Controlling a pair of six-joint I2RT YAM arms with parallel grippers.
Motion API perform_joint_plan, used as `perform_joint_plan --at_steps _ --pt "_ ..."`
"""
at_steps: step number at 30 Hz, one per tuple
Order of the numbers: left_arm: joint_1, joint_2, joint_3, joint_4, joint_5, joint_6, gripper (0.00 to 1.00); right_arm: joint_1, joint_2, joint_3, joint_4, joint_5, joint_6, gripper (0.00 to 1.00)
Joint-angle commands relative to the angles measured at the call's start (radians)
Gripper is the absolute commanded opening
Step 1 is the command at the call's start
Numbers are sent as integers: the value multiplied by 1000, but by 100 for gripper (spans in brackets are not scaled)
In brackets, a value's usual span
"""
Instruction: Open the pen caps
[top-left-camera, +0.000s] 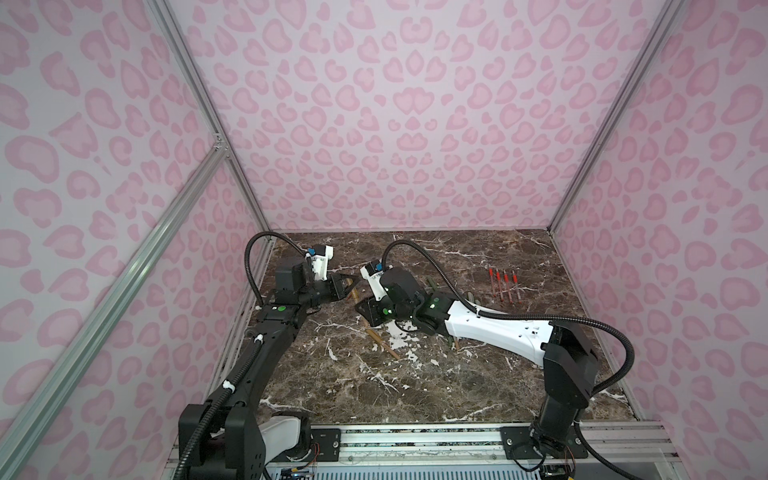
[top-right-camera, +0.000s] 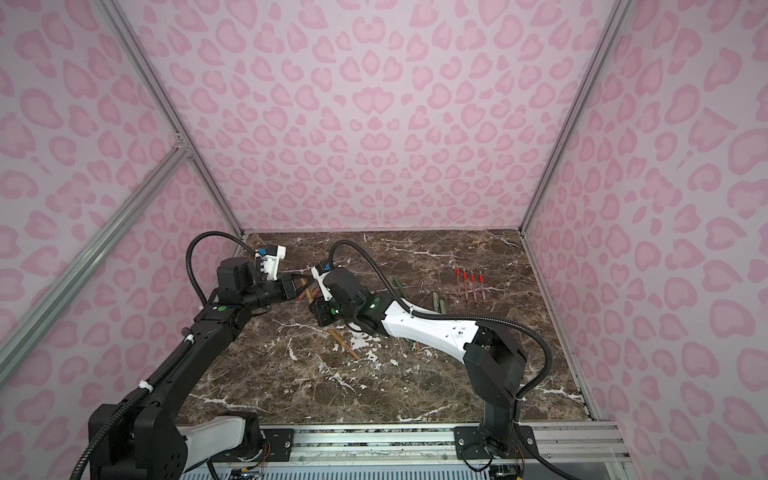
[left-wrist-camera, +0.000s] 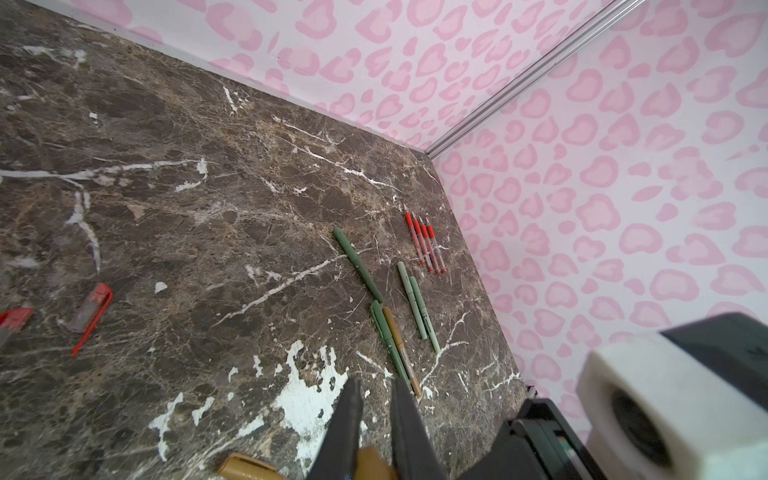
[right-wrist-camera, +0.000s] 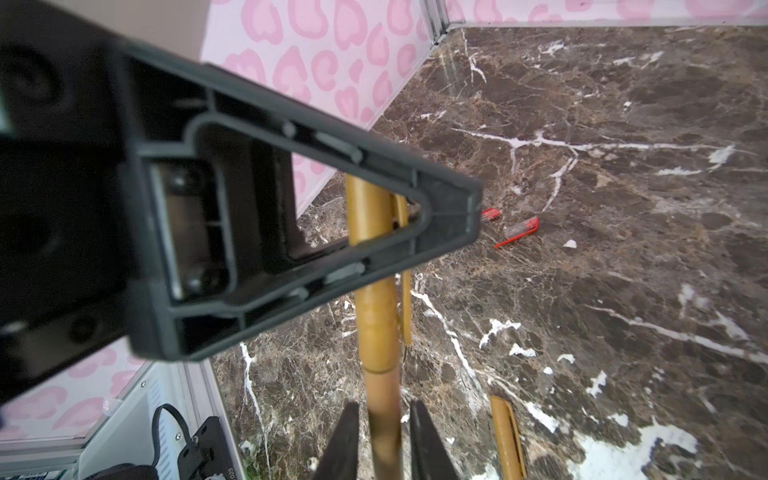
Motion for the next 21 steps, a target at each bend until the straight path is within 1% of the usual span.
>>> perform_joint_plan --at_steps 1,3,5,9,12,16,21 --pt "2 -5 18 -1 1 0 4 1 23 17 0 -16 -5 27" --pt "3 -6 6 26 9 -16 4 1 27 12 20 -23 -9 26" --pt "3 -4 -3 45 13 -16 4 -1 39 17 16 -23 -16 18" --pt "14 -14 23 -5 -8 6 4 1 44 18 -12 -30 -22 0" --pt "23 -20 14 16 -13 9 4 2 29 -42 26 -30 -24 0" --pt "62 -22 46 -25 -21 4 4 7 22 -94 4 -32 -22 0" --pt "90 -8 70 -22 -22 21 4 18 -15 -230 43 -21 -21 0"
